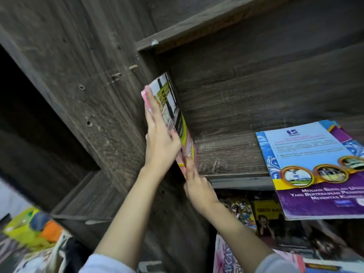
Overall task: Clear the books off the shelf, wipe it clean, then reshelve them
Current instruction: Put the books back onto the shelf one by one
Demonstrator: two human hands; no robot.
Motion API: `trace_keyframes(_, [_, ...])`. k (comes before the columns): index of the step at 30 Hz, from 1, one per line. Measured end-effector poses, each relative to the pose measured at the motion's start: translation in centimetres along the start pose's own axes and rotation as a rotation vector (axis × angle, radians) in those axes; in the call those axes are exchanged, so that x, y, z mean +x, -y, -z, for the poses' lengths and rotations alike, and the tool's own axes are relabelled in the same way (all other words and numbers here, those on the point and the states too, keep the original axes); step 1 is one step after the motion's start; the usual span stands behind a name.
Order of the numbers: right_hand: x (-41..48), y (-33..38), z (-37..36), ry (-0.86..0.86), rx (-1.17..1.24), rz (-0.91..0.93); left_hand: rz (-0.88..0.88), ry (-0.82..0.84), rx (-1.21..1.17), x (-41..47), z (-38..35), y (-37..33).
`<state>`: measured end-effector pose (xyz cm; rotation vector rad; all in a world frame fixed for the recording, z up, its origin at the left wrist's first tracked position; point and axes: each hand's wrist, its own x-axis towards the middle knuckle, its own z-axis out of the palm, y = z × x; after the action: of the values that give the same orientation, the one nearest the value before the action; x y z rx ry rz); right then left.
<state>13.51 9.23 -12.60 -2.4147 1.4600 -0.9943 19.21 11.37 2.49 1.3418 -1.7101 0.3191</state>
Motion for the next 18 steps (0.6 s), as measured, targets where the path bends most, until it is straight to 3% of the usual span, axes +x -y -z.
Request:
trace_keyframes(5, [0.2, -0.1, -1.3, -0.129, -0.062, 0.04, -0.02, -0.071, -0.094, -0.1, -0.9, 1.2])
trace_keyframes(11, [2.1, -1.1, -1.9, -0.106, -0.085, 0.1, 0.042, -0.075, -0.056, 1.0, -1.9, 1.6])
trace_keyframes(17, [4.6, -1.8, -1.3, 0.008, 0.022, -0.011, 0.129, 0.0, 0.196, 0.9, -2.7, 1.6])
trace_keyframes(18, [4.7, -2.0, -1.0, 0.124, 0.089, -0.004, 0.166, 0.041, 0.245, 0.8, -2.8, 1.5])
